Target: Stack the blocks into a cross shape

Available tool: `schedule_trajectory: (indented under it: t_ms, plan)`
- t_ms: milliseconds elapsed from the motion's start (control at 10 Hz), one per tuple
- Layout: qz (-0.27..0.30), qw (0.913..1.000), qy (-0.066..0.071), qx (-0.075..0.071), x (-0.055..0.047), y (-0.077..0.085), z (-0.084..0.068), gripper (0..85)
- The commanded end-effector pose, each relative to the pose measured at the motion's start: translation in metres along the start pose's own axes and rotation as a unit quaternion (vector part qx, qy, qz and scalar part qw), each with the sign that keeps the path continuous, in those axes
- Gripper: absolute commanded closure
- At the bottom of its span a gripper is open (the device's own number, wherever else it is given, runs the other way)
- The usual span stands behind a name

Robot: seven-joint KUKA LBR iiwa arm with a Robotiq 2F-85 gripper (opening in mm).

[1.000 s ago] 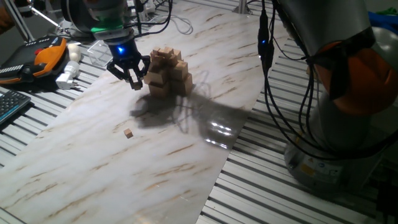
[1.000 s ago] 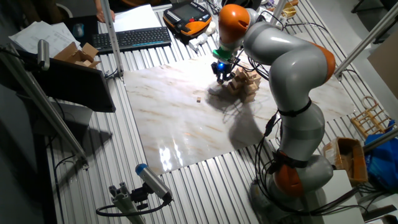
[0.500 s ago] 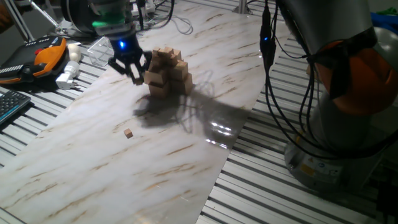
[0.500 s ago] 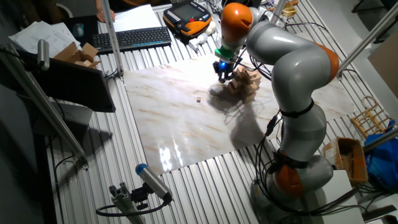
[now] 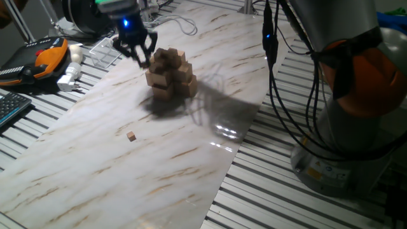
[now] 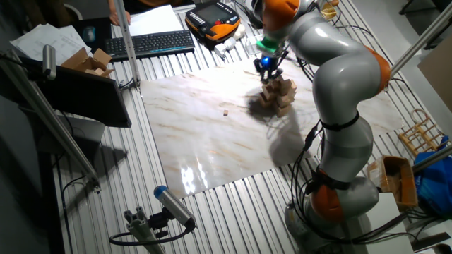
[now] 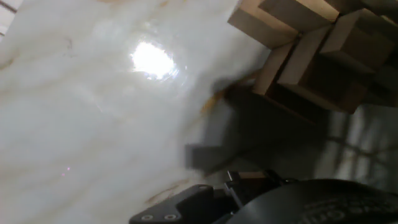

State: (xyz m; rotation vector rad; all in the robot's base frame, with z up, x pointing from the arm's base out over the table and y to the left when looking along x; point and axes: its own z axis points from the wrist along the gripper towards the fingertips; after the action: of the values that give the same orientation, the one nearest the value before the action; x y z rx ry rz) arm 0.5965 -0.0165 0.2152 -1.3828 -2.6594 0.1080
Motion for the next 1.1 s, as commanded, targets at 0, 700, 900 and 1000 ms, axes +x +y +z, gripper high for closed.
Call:
schedule_trajectory:
  t_ms: [0, 700, 900, 1000]
  plan:
    - [0.006, 1.0, 0.004, -0.007, -0.039, -0.03, -0.017, 85.0]
    - [0.054, 0.9983, -0.021, 0.0, -0.087, -0.067, -0.011, 85.0]
    - [0.082, 0.9966, -0.004, -0.01, -0.094, -0.067, -0.005, 85.0]
    - [0.101, 0.9948, 0.002, -0.014, -0.095, -0.066, -0.004, 85.0]
